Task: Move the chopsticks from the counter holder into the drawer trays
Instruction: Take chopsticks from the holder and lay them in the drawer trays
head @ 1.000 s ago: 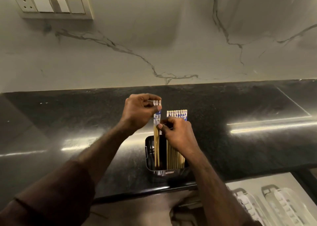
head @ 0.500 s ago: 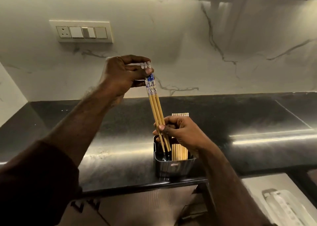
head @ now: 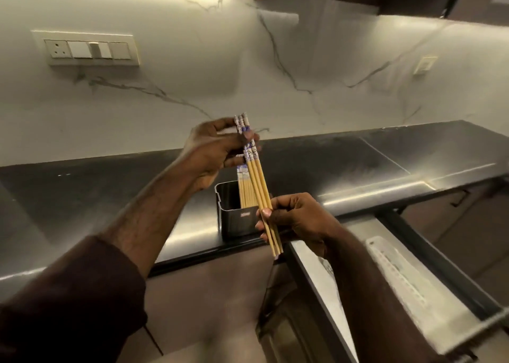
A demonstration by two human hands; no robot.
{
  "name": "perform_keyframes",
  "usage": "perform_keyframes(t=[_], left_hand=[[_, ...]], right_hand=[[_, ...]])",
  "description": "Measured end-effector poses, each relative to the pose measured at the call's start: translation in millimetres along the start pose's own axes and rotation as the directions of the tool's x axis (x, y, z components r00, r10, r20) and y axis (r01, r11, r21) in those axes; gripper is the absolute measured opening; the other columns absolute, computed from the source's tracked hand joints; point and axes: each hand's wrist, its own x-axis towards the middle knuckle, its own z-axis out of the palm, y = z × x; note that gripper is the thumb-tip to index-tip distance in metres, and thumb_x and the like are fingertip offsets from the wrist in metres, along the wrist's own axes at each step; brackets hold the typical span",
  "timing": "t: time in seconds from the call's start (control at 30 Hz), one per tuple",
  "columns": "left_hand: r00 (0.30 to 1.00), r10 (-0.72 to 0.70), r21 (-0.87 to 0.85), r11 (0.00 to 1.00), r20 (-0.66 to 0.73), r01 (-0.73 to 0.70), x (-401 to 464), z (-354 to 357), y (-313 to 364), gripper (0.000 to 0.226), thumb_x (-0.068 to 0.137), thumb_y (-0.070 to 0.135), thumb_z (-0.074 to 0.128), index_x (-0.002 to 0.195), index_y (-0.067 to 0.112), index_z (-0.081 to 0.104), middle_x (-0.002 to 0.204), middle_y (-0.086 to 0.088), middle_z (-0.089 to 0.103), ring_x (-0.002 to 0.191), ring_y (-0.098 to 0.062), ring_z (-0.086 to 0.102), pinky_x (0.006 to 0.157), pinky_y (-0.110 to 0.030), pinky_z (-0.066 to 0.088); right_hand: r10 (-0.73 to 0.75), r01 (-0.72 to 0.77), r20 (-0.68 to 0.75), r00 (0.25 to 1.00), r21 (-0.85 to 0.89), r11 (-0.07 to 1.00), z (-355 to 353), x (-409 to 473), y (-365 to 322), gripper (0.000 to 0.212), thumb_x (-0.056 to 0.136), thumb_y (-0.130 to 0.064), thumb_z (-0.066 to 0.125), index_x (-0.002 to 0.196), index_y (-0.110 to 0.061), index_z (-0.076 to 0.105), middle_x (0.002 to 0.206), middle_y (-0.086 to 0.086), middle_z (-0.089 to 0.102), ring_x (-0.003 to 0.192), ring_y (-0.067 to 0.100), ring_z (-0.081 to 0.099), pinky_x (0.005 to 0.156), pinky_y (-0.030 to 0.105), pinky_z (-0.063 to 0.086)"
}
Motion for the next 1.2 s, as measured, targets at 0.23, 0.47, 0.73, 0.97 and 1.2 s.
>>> perform_keyframes(t=[0.23,0.47,0.73,0.97,1.2], left_hand=[[0.976,-0.104,0.051,0.994,0.193,0.096,-30.5,98.1,-35.1,0.019,0.082,0.015,0.070,0.099,0.007,0.069,0.094,-0.012,0.077,0.088,-0.026,0.075,0.067,-0.030,0.061],[0.976,-0.148,0.039,0.989,0.161,0.144,-39.8,210.7,-72.4,0.018,0.085,0.011,0.070,0.102,0.004,0.069,0.092,-0.013,0.077,0.085,-0.025,0.076,0.061,-0.026,0.059],[0.963,-0.248,-0.079,0.963,0.103,0.257,-41.3,333.2,-131.8,0.023,0.085,0.007,0.069,0.107,0.000,0.068,0.096,-0.018,0.076,0.089,-0.029,0.075,0.068,-0.035,0.062],[0.942,-0.336,-0.080,0.938,0.012,0.336,-31.8,372.9,-182.4,0.017,0.089,0.008,0.065,0.105,0.006,0.067,0.092,-0.014,0.077,0.088,-0.027,0.075,0.073,-0.037,0.063],[0.892,-0.440,-0.066,0.898,-0.099,0.436,-20.7,363.3,-229.6,0.007,0.088,0.007,0.065,0.094,0.010,0.068,0.091,-0.014,0.075,0.079,-0.023,0.076,0.065,-0.034,0.063]], right_hand=[[0.033,-0.038,-0.179,0.983,-0.028,0.999,-53.0,-81.3,2.5,0.014,0.091,-0.012,0.063,0.099,-0.004,0.071,0.088,0.015,0.075,0.077,0.025,0.073,0.064,0.030,0.058],[0.078,-0.094,-0.251,0.965,-0.054,0.994,-137.4,-158.7,26.7,0.016,0.090,-0.013,0.066,0.103,-0.003,0.070,0.091,0.015,0.075,0.077,0.025,0.072,0.077,0.044,0.061],[0.158,-0.186,-0.246,0.956,-0.095,0.978,-252.5,-218.8,57.5,0.012,0.091,-0.008,0.064,0.098,-0.002,0.071,0.092,0.016,0.075,0.075,0.024,0.071,0.071,0.038,0.062],[0.254,-0.286,-0.248,0.935,-0.104,0.952,-304.2,-214.3,93.7,0.012,0.092,-0.006,0.061,0.088,-0.006,0.073,0.084,0.012,0.076,0.070,0.020,0.071,0.063,0.032,0.060],[0.315,-0.369,-0.283,0.906,-0.162,0.915,-310.7,-187.4,129.1,0.012,0.091,-0.012,0.064,0.093,-0.003,0.072,0.087,0.013,0.076,0.076,0.025,0.071,0.072,0.039,0.062]])
